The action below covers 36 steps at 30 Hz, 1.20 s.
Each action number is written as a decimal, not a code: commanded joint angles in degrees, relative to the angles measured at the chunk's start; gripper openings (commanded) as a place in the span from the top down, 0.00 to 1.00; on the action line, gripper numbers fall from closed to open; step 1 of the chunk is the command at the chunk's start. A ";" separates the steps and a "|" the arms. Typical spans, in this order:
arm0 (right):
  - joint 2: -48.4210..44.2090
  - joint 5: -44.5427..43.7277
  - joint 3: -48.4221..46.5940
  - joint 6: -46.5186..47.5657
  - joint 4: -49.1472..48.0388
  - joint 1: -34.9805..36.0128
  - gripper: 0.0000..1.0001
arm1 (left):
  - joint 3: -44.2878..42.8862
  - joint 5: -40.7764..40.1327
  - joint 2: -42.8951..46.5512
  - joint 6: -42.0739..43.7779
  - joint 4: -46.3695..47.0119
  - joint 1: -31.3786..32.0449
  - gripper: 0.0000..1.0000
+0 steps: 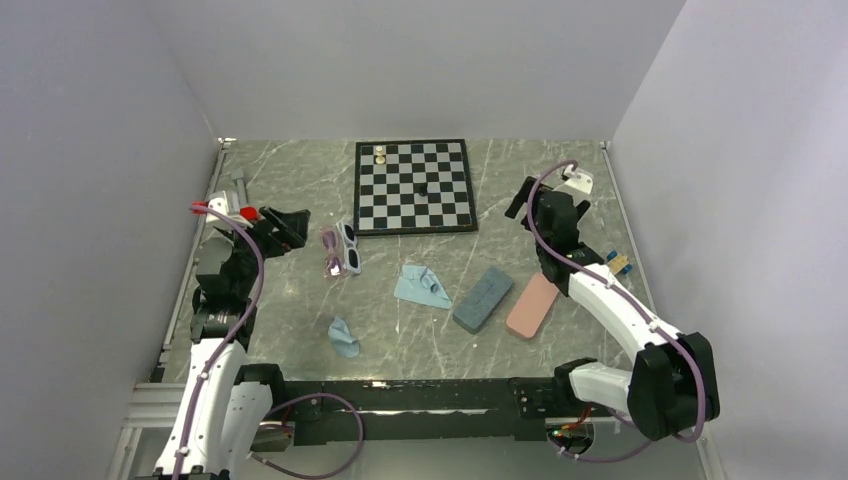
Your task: Organize the sunglasses
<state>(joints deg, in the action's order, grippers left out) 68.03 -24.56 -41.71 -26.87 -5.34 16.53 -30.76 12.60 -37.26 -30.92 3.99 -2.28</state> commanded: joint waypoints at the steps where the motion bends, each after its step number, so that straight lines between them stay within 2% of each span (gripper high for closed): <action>1: -3.75 -0.67 0.22 2.04 -6.95 0.03 0.00 | 0.27 2.71 0.43 -0.05 5.03 -0.22 0.01; 5: -6.37 2.17 2.46 0.91 -10.36 -0.01 0.00 | 0.88 3.92 0.90 0.73 6.28 -0.26 0.01; 8: -6.43 3.28 2.65 -0.58 -10.33 -0.03 0.00 | 1.65 1.25 0.90 0.11 8.10 -0.27 0.01; 12: -2.66 6.76 -5.21 -5.54 3.84 0.08 0.00 | 2.01 0.84 -0.44 -0.97 10.51 -0.27 0.01; 14: 0.45 7.90 -9.98 -7.01 15.67 0.26 0.00 | 1.75 0.87 -1.59 -0.95 11.23 -0.26 0.01; 19: 8.21 2.62 -17.55 -15.08 35.43 4.43 0.00 | 0.57 -1.12 -4.87 -0.43 11.57 -0.26 0.01; 24: 13.24 0.37 -17.54 -21.46 43.67 13.50 0.00 | 0.13 0.99 -7.23 -0.10 11.41 -0.26 0.01; 31: 19.89 -2.27 -19.58 -31.47 53.80 18.30 0.00 | 0.53 0.57 -8.60 0.10 11.38 -0.22 0.01; 36: 18.23 -0.74 -15.12 -35.73 51.77 20.35 0.00 | 1.01 1.61 -8.78 -0.28 12.62 -0.27 0.01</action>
<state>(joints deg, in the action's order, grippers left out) 88.29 -24.71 -58.72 -56.36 44.86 35.59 -28.95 12.73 -46.02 -30.92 13.02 -2.28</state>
